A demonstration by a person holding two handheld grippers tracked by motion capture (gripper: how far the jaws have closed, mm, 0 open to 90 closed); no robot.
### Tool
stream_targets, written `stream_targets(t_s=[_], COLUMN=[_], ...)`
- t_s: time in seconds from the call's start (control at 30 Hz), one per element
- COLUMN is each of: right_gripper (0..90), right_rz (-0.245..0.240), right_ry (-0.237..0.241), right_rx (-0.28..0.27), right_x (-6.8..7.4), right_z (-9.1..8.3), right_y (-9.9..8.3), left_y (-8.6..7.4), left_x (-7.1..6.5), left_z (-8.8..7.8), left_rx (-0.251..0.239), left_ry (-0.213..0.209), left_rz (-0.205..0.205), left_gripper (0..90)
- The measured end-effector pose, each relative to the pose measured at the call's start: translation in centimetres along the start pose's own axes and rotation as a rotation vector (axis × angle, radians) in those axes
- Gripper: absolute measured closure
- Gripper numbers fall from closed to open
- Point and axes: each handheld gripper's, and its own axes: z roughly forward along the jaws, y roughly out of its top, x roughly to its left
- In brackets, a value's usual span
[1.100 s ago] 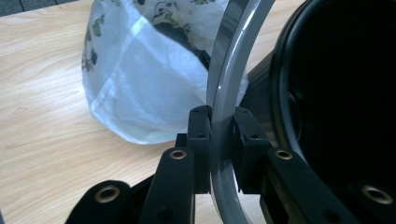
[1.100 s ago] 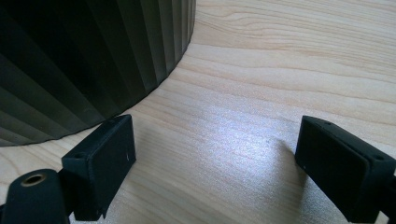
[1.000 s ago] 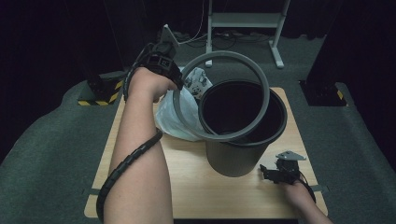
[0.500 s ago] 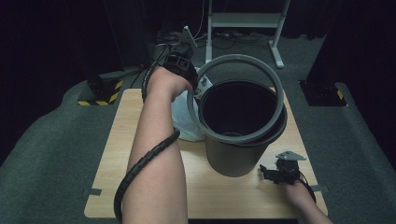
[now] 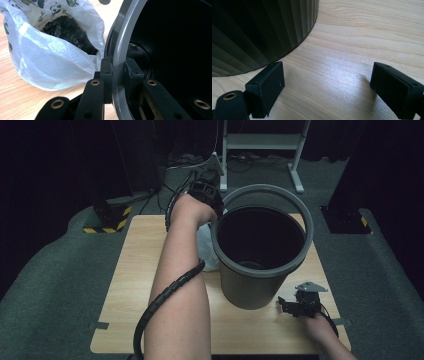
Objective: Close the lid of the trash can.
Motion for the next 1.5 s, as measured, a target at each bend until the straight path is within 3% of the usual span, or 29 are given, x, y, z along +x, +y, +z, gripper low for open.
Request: stream_targets(t_s=[0.67,1.3,1.4,1.5], right_gripper=[12.0,12.0,12.0,12.0], right_rz=[-0.003,-0.004,-0.006,-0.008], right_ry=[0.005,0.007,0.010,0.009], right_rx=[0.000,0.000,-0.001,-0.002], right_x=[0.0,0.0,0.0,0.0], right_z=[0.0,0.0,0.0,0.0], right_y=[0.0,0.0,0.0,0.0], left_y=[0.0,-0.3,-0.3,-0.5], left_x=[-0.4,-0.2,-0.2,0.0], left_z=[1.8,2.4,2.5,2.3], left_rx=[0.028,0.030,0.037,0.013], left_ry=[0.041,0.043,0.049,0.053], left_rz=[0.002,0.015,0.020,0.019], left_gripper=[77.8,75.5,72.5,63.6])
